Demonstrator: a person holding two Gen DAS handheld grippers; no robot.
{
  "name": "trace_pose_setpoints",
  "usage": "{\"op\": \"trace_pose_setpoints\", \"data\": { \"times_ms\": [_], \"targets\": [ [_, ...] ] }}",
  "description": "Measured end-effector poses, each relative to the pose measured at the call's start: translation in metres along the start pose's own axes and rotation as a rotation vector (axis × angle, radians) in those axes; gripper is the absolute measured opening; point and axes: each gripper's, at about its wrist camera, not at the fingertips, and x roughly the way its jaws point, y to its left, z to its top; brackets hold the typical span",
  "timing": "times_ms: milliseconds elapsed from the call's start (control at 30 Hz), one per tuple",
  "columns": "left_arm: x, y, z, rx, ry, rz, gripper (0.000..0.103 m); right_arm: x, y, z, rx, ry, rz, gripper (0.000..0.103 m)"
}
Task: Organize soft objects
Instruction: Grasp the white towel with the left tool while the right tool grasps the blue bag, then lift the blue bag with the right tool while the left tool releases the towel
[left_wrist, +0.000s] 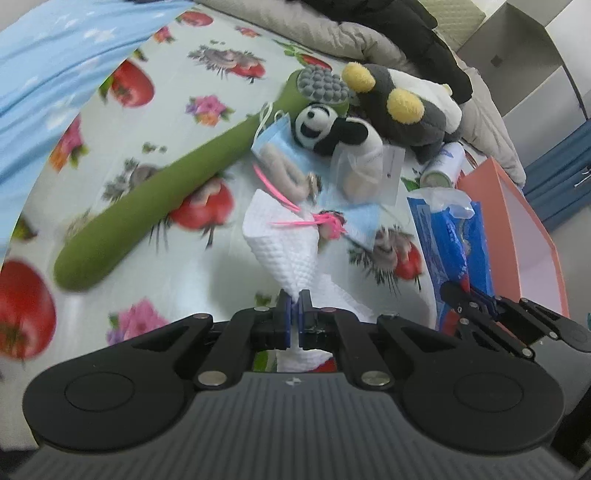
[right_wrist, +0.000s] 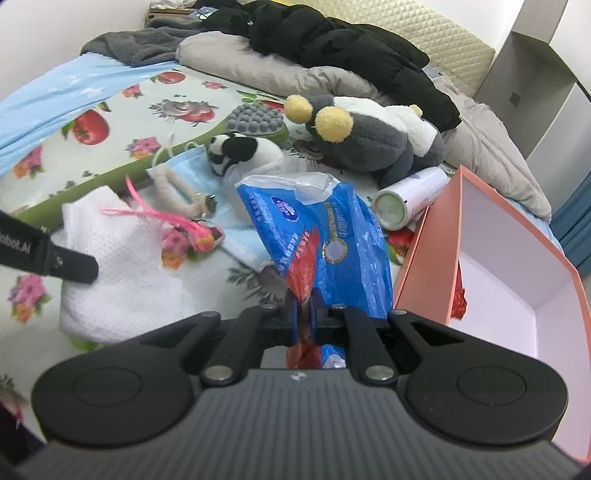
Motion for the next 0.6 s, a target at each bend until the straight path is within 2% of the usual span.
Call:
{"op": "trace_pose_setpoints", "data": {
  "times_ms": [267, 500, 567, 600],
  "targets": [
    [-0.016, 0.024, -0.034, -0.026, 0.052, 0.001, 0.005, -0.023, 0.016, -0.021, 0.001, 0.049, 0.038, 0.011],
    [-0.025, 0.036, -0.048, 0.003, 0.072, 0.022, 0.005, -0.034, 0.021, -0.035, 0.078, 0.103, 0.161, 0.013],
    [-0.029, 0.038, -0.050, 0.001, 0.072, 0.035, 0.006, -0.038, 0.020, -0.037, 0.105, 0.108, 0.197, 0.017],
    [-0.031, 0.039, -0.051, -0.001, 0.074, 0.038, 0.008, -0.040, 0.018, -0.038, 0.122, 0.112, 0.214, 0.024]
  ]
}}
